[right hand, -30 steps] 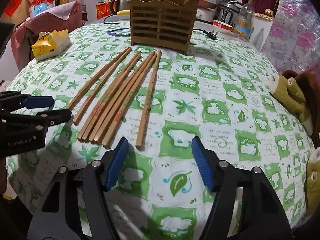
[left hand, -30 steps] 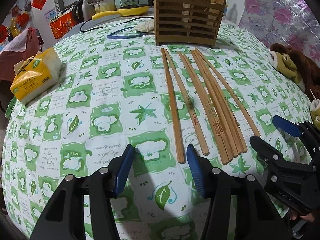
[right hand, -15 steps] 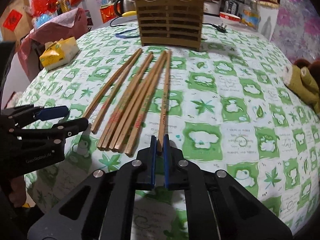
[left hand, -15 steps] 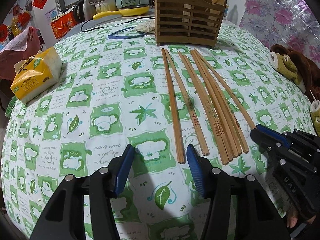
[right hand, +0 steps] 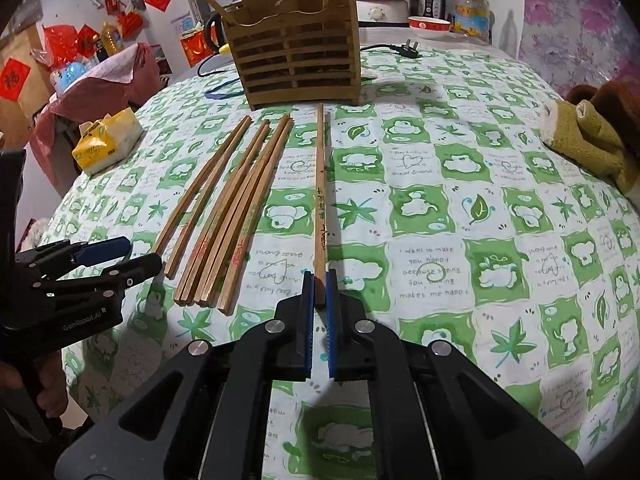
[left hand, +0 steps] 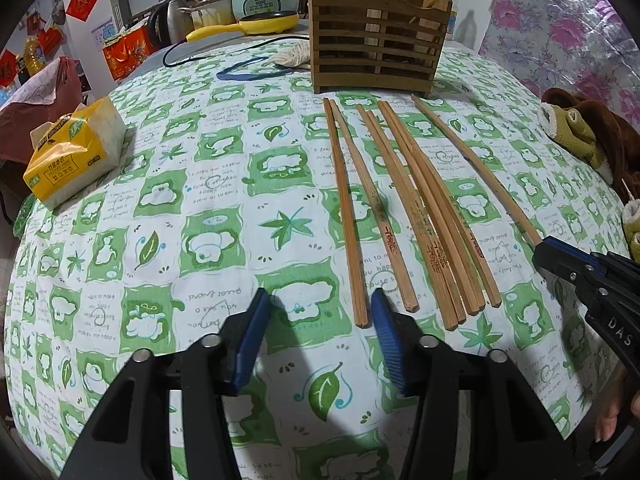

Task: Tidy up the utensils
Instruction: 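Close the left gripper on a chopstick while the right gripper grasps another, then lift both chopsticks and carry them toward the wooden holder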

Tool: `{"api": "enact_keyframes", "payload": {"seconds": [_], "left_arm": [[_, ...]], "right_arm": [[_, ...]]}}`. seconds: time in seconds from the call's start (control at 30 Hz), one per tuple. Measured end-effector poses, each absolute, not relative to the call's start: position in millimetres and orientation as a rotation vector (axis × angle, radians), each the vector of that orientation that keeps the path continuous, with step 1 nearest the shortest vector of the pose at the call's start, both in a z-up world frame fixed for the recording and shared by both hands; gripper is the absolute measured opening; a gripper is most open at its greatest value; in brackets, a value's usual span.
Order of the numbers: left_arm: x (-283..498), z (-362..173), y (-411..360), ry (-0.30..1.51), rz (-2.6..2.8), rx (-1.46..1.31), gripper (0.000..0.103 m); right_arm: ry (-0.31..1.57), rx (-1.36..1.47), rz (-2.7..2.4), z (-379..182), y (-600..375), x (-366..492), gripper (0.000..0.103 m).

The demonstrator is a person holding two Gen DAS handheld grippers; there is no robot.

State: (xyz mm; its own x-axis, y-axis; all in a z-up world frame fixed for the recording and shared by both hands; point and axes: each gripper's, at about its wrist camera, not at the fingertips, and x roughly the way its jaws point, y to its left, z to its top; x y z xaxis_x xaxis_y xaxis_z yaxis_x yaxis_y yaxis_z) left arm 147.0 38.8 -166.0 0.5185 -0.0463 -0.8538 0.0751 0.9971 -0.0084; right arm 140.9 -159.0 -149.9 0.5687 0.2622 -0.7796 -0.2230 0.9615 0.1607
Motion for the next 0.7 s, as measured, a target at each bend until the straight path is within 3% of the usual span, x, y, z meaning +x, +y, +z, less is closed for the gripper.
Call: {"api": "enact_keyframes", "payload": {"seconds": [0.13, 0.2, 0.7], "left_arm": [[145, -166, 37, 1.003, -0.085, 0.028, 0.027], [144, -166, 37, 0.994, -0.092, 0.029, 0.009], [138, -131, 42, 0.926, -0.124, 0.043, 0.006]], "right_arm": [[0.913, 0.043, 0.294, -147, -158, 139, 0.006], [0.906, 0.042, 0.294, -146, -158, 137, 0.006], [0.858, 0.061, 0.302, -126, -169, 133, 0.006]]}}
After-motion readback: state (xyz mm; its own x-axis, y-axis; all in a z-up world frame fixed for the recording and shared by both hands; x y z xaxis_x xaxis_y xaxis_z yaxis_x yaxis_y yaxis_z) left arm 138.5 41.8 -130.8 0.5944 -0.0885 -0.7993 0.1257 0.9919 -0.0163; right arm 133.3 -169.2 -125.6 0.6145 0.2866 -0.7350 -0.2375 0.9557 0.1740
